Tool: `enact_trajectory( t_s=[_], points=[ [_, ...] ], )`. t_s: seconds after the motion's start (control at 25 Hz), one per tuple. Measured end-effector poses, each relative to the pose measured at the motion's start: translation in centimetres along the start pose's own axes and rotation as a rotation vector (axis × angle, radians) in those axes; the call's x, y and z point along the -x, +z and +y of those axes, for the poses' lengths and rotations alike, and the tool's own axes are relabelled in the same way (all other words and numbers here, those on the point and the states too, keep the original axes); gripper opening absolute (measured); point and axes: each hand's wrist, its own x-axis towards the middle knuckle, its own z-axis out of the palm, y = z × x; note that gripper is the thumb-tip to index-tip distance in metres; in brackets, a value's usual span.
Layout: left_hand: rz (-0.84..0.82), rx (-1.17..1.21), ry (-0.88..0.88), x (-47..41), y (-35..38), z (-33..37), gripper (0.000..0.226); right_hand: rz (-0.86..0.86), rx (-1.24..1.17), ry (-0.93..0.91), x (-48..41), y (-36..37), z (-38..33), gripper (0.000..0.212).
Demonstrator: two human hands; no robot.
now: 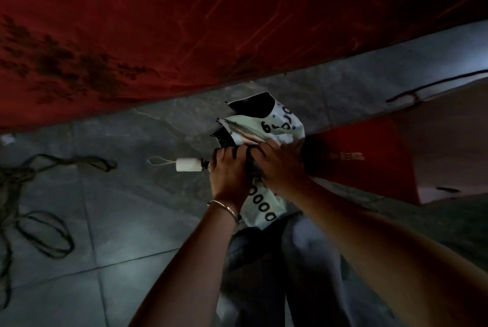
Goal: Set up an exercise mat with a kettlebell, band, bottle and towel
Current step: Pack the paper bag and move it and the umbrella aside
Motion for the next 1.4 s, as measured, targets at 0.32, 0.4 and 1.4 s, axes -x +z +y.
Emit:
enact_trajectory(
  t_s=[0.32, 0.4, 1.4],
  points=[
    [-0.152, -0.017, -0.005, -2.1, 10.2, -2.3, 0.043, 0.036, 0.158, -0.083, -1.6, 10.8, 4.0, 0.041],
    [-0.251, 0.025, -0.041, -2.3, 10.5, -2.3, 0.052, 0.022, 0.105, -0.073, -2.0, 11.5, 4.1, 0.044],
    [0.411, 0.295, -0.351, 19.3, -66.0, 9.7, 0.089, 0.244, -0.197, -0.179, 9.1, -63.4, -27.4, 0.084]
  ],
)
